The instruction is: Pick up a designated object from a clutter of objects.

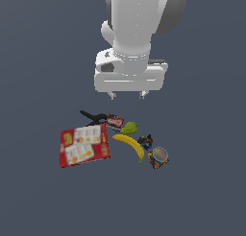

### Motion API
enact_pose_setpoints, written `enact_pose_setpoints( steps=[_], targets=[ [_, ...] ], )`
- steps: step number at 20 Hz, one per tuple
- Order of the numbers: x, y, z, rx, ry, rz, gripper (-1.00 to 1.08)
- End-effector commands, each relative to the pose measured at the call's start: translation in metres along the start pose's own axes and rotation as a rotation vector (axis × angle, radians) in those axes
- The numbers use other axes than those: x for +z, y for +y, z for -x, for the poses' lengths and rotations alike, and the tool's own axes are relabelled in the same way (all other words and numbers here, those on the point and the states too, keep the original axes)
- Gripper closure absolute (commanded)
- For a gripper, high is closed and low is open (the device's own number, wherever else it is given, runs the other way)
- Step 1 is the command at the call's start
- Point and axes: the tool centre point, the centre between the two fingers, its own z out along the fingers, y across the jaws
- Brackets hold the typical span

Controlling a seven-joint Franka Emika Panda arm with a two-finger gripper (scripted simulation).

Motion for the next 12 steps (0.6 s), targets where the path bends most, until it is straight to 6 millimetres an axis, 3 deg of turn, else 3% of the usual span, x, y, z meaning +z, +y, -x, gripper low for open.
enact_pose_setpoints(
  steps=[1,12],
  targets=[
    [0.0,0.0,0.0,0.0,0.0,0.0,-0.92],
    [0.0036,0.0013,-0.0033,0.028,-0.021,-0.003,-0.92]
  ],
)
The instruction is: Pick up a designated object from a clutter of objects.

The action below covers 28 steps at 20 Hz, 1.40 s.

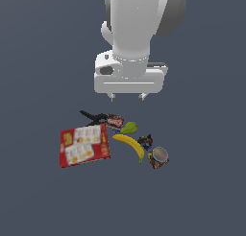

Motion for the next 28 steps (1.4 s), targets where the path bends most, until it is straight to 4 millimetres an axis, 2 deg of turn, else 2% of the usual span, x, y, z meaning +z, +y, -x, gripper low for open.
enact_pose_setpoints(
  steps=[1,7,14,20,28],
  targets=[
    [-0.001,0.0,0.0,0.002,0.0,0.0,-0.92],
    [0.005,0.0,-0.002,-0.016,0.0,0.001,-0.92],
    [0.03,-0.002,-0.013,-0.098,0.003,0.004,-0.92],
    [0.068,-0.005,-0.025,-0.221,0.008,0.007,-0.92],
    [0.137,-0.011,-0.04,-0.444,0.017,0.006,-0.92]
  ],
)
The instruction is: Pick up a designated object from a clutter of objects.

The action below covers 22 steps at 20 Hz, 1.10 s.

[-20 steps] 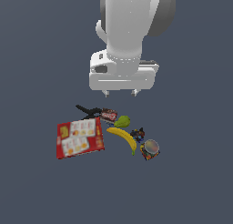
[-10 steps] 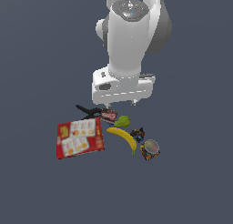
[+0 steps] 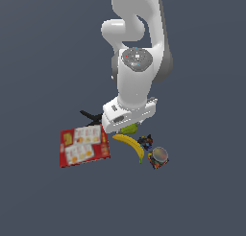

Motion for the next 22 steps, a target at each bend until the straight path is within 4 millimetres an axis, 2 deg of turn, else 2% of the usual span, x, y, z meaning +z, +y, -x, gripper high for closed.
enact_pose_setpoints(
  steps=[1,7,12,17,22],
  targets=[
    [0.023,-0.001,-0.004,-0.072,0.004,-0.001,-0.92],
    [0.069,-0.006,-0.009,-0.22,0.015,-0.006,-0.92],
    [0.096,-0.01,-0.01,-0.303,0.022,-0.011,-0.92],
    [0.11,-0.012,-0.01,-0.349,0.027,-0.013,-0.92],
    [0.113,-0.013,-0.009,-0.356,0.026,-0.014,-0.92]
  ],
)
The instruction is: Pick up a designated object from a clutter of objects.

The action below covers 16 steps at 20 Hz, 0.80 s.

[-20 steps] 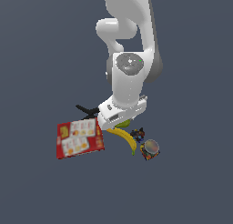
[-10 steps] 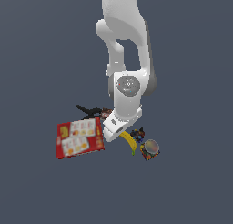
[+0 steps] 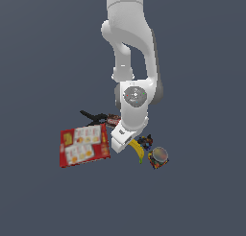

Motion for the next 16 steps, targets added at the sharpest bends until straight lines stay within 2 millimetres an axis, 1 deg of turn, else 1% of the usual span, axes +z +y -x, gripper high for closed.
enact_pose_setpoints(
  steps=[1,5,12,16],
  targets=[
    [0.0,0.0,0.0,0.0,0.0,0.0,-0.92],
    [0.008,0.0,0.0,-0.001,0.001,0.001,-0.92],
    [0.041,-0.001,0.0,-0.004,0.001,0.001,-0.92],
    [0.05,0.0,0.0,-0.005,0.002,0.001,-0.92]
  ],
)
